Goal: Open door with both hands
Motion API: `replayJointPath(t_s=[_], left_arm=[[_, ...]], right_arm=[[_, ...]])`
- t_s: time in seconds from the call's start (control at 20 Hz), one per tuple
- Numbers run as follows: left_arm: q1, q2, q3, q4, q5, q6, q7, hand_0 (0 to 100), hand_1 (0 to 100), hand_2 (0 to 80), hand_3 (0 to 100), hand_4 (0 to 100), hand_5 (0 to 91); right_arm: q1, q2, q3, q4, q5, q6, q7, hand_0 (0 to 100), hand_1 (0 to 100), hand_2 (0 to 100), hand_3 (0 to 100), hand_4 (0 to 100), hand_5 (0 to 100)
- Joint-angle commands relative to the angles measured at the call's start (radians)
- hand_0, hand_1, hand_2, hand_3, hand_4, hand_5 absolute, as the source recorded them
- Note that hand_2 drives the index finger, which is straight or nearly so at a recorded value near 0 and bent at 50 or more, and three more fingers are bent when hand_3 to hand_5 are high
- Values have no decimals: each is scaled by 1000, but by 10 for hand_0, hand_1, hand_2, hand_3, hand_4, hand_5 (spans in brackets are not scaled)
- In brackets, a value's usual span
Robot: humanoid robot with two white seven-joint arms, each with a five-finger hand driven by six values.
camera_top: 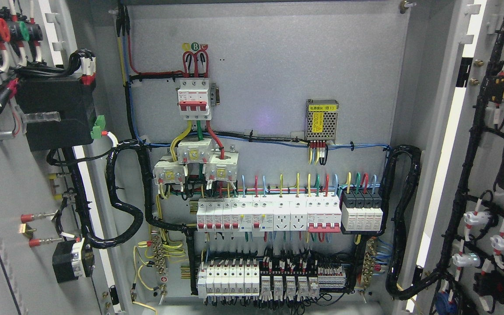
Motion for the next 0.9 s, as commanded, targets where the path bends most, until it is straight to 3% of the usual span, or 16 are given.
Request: replayJointPath(t_s=[0.0, 0.15, 0.3, 0.5, 0.85], left_arm=[[66, 93, -101, -464, 13, -29, 0, 0, 0, 0, 0, 33, 0], [86, 87, -92, -518, 16, -72, 3, 0, 0, 0, 0, 33, 0], [87, 82, -78, -551, 77, -93, 10, 0, 0, 0, 0, 33, 0], [87, 76, -59, -610, 160, -95, 13, 0, 0, 0, 0, 33, 0], [86, 65, -26, -709, 222, -96, 14, 0, 0, 0, 0, 33, 0]], right_arm=[[140, -54, -141, -39, 24, -60, 0, 0, 0, 0, 0, 0, 0], [190, -77, -190, -74, 26, -65, 0, 0, 0, 0, 0, 0, 0], [230, -105, -244, -96, 26, -86, 0, 0, 0, 0, 0, 0, 0], [230, -107, -302, -99, 23, -164, 0, 0, 0, 0, 0, 0, 0], [231, -125, -346, -200, 23, -180, 0, 0, 0, 0, 0, 0, 0]])
